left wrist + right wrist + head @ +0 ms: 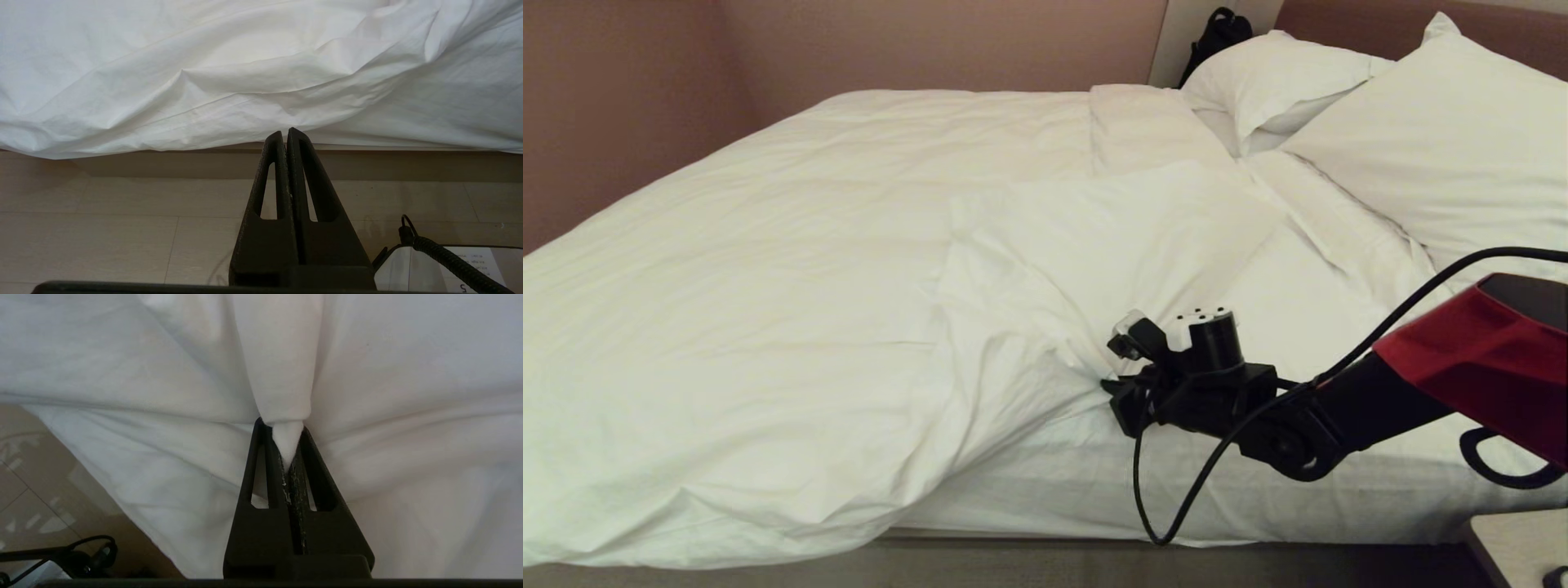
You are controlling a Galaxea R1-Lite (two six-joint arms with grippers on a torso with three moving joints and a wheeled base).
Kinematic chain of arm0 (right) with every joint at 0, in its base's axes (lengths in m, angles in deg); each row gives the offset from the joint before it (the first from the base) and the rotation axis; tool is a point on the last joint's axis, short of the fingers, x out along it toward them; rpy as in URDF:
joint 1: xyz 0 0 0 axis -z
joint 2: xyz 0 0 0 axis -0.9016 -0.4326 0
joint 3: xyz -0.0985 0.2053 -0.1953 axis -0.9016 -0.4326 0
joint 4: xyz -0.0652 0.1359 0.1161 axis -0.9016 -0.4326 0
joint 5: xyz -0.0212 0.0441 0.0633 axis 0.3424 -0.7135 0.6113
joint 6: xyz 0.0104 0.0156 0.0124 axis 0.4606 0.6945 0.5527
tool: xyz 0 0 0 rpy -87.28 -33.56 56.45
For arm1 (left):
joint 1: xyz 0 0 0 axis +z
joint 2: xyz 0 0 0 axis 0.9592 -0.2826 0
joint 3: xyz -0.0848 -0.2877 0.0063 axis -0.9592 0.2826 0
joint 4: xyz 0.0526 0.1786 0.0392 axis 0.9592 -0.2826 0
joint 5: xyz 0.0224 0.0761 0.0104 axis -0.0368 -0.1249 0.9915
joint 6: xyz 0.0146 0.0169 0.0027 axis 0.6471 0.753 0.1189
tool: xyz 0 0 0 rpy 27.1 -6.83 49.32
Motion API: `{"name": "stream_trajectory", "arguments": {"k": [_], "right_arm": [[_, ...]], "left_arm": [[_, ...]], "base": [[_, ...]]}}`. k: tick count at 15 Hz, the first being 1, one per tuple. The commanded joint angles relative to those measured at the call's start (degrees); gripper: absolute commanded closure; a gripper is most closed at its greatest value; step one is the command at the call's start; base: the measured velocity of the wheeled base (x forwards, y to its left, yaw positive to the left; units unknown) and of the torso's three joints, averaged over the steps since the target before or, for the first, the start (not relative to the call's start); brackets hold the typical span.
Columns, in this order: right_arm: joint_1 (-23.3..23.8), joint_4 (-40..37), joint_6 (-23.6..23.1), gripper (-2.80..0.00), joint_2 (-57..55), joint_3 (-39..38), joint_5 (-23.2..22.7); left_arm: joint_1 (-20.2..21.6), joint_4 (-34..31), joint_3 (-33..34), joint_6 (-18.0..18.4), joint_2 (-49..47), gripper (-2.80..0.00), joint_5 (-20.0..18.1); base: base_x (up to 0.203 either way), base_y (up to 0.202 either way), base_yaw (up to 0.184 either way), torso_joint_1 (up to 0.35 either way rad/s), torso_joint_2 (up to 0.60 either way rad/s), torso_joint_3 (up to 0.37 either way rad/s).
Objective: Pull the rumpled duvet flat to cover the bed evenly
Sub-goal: Hold the folded corner of the quilt, then flatten the corners of the folded blanket
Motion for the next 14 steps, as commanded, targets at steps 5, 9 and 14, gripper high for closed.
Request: {"name": "stream_trajectory", "arguments": {"k": [5,9,14], "right_arm": [[0.0,0.4,-0.1,0.0,0.8,-0.8,0.6],[0.0,0.4,-0.1,-2.8,0.8,-1.3,0.6],[-0.5,0.2,0.0,-2.8,3.6,-2.4,1.1]], "left_arm": [[0.0,0.0,0.0,0.0,0.0,0.0,0.0],[0.0,0.0,0.0,0.0,0.0,0.0,0.0],[0.0,0.0,0.0,0.0,0.0,0.0,0.0]], "base": [[0.0,0.0,0.0,0.0,0.0,0.0],[0.0,0.0,0.0,0.0,0.0,0.0],[0.0,0.0,0.0,0.0,0.0,0.0]]}}
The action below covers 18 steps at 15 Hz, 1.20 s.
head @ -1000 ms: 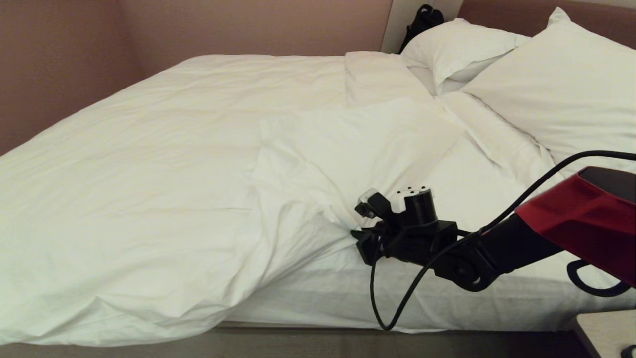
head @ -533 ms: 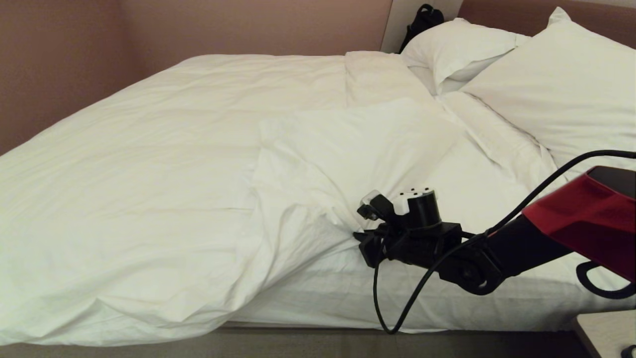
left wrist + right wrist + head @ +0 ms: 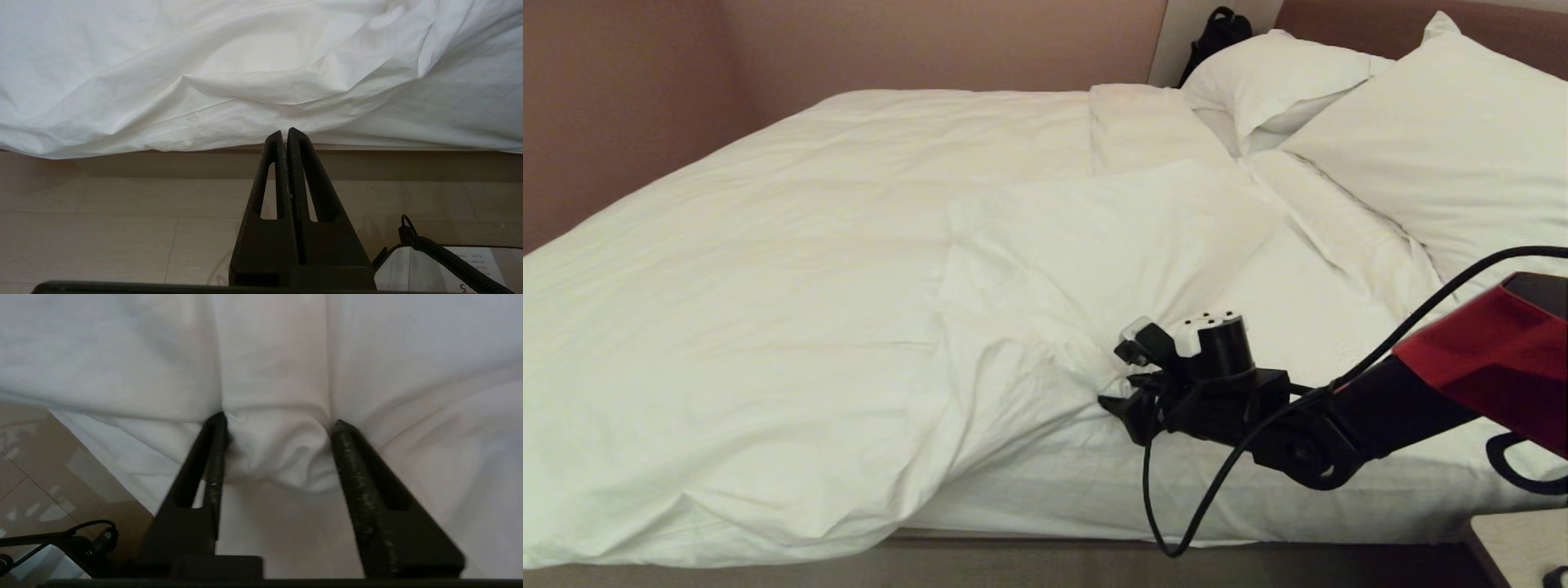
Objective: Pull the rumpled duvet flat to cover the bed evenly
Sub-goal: Flatten the corners of the folded blanket
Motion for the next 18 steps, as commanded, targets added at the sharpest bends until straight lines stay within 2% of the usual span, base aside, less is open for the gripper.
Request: {"name": "stream_trajectory", "arguments": {"k": [1,6,10,12,13,18], "right_arm": [[-0.1,0.3,0.0,-2.8,3.0,-0.3,0.0],[-0.1,0.1,-0.1,-2.8,9.6,0.1,1.5],[0.0,-0.3,-0.2,-2.8,10.9,4.9,3.2],[0.1,-3.5,-0.2,-2.8,11.1,10.9,3.6],[0.1,-5.0,-0.1,0.0,11.0,13.1,3.7],[0.1,-11.9,-0.1,0.0,7.5,24.8,4.3]], "left_arm": [[0.0,-0.1,0.0,0.0,0.0,0.0,0.0],[0.0,-0.1,0.0,0.0,0.0,0.0,0.0],[0.0,-0.1,0.0,0.0,0.0,0.0,0.0],[0.0,-0.1,0.0,0.0,0.0,0.0,0.0],[0.0,-0.1,0.0,0.0,0.0,0.0,0.0],[0.0,-0.1,0.0,0.0,0.0,0.0,0.0]], "base": [[0.0,0.0,0.0,0.0,0.0,0.0],[0.0,0.0,0.0,0.0,0.0,0.0],[0.0,0.0,0.0,0.0,0.0,0.0],[0.0,0.0,0.0,0.0,0.0,0.0],[0.0,0.0,0.0,0.0,0.0,0.0],[0.0,0.0,0.0,0.0,0.0,0.0]]}}
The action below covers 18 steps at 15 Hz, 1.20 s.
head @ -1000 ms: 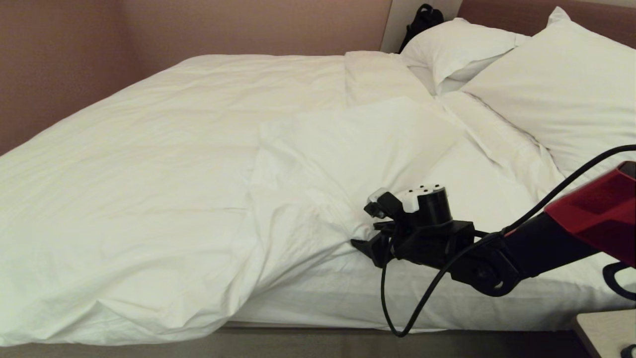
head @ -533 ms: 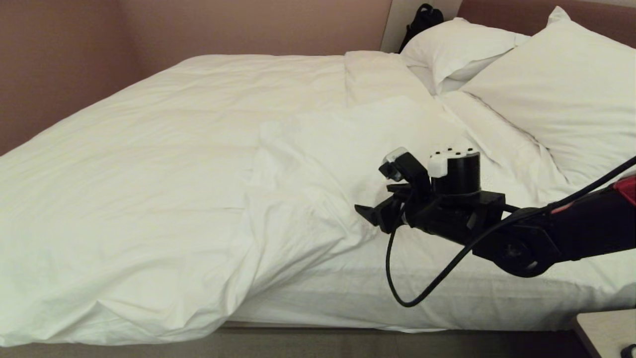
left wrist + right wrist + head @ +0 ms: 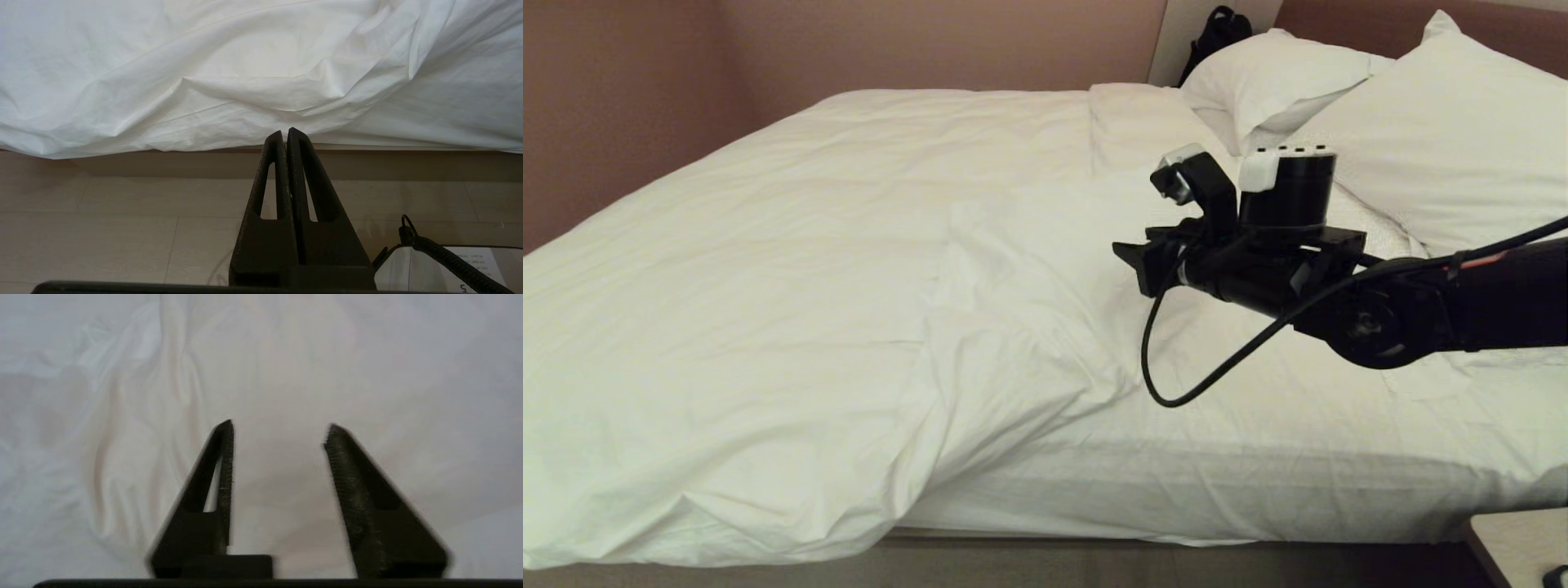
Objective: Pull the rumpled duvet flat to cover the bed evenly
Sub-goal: Flatten the corners of the folded blanket
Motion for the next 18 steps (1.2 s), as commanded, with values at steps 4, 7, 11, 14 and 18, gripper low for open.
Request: {"name": "stream_trajectory", "arguments": {"k": [4,7,11,14,18], "right_arm": [[0.1,-7.2,2.1,0.0,-8.4,12.2,2.7],[0.1,-13.3,6.6,0.0,-12.2,19.6,3.1],[0.1,-15.9,7.1,0.0,-15.4,24.1,2.8],[0.0,-15.9,7.8,0.0,-17.6,25.9,2.8],[0.0,-15.7,8.6,-2.8,-17.3,25.8,2.7]], "left_arm": [[0.0,-0.1,0.0,0.0,0.0,0.0,0.0],[0.0,-0.1,0.0,0.0,0.0,0.0,0.0],[0.0,-0.1,0.0,0.0,0.0,0.0,0.0],[0.0,-0.1,0.0,0.0,0.0,0.0,0.0],[0.0,-0.1,0.0,0.0,0.0,0.0,0.0]], "base": [[0.0,0.0,0.0,0.0,0.0,0.0],[0.0,0.0,0.0,0.0,0.0,0.0],[0.0,0.0,0.0,0.0,0.0,0.0],[0.0,0.0,0.0,0.0,0.0,0.0],[0.0,0.0,0.0,0.0,0.0,0.0]]}}
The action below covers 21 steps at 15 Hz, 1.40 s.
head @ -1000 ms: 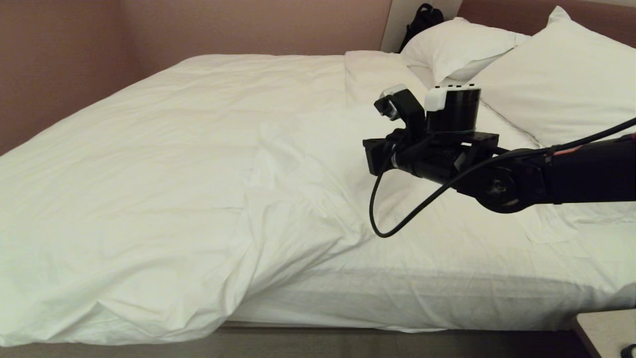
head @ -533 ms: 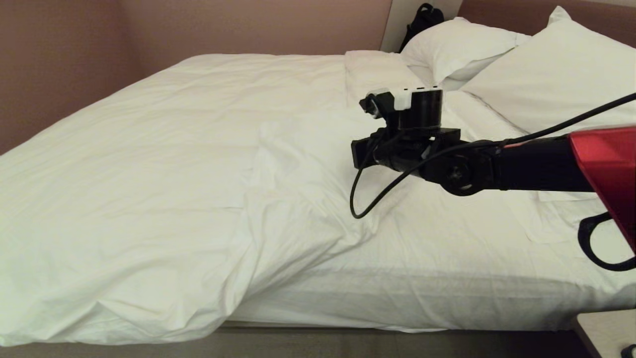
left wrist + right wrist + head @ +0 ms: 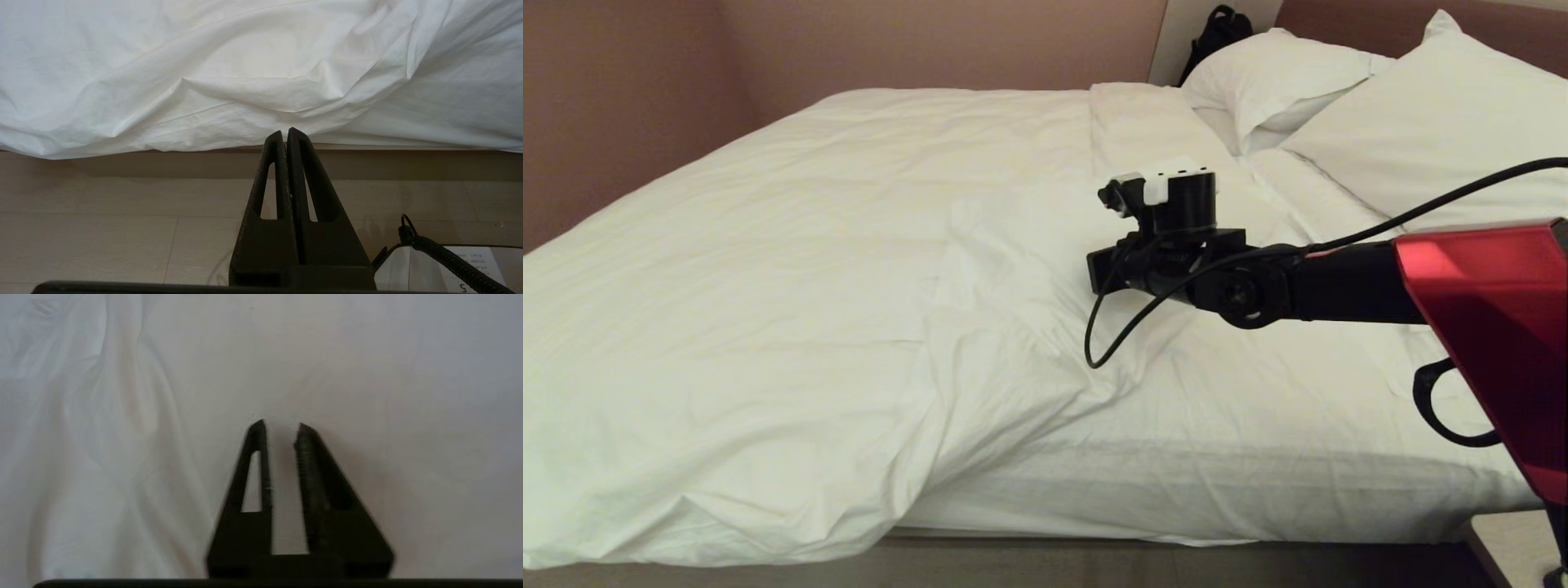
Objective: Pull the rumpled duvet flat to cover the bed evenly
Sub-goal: Flatten the corners of the folded blanket
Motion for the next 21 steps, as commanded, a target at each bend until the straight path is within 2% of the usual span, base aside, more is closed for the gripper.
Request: {"name": "stream_trajectory", "arguments": {"k": [1,8,21], "right_arm": [[0.0,0.1,-0.1,-2.8,0.0,0.1,-0.1],[-0.3,0.2,-0.4,-2.8,-1.1,0.4,-0.4],[0.3,0.6,-0.5,-2.8,-14.3,5.3,-0.3]], "left_arm": [[0.0,-0.1,0.0,0.0,0.0,0.0,0.0],[0.0,-0.1,0.0,0.0,0.0,0.0,0.0],[0.0,-0.1,0.0,0.0,0.0,0.0,0.0]], "base": [[0.0,0.0,0.0,0.0,0.0,0.0],[0.0,0.0,0.0,0.0,0.0,0.0],[0.0,0.0,0.0,0.0,0.0,0.0]]}}
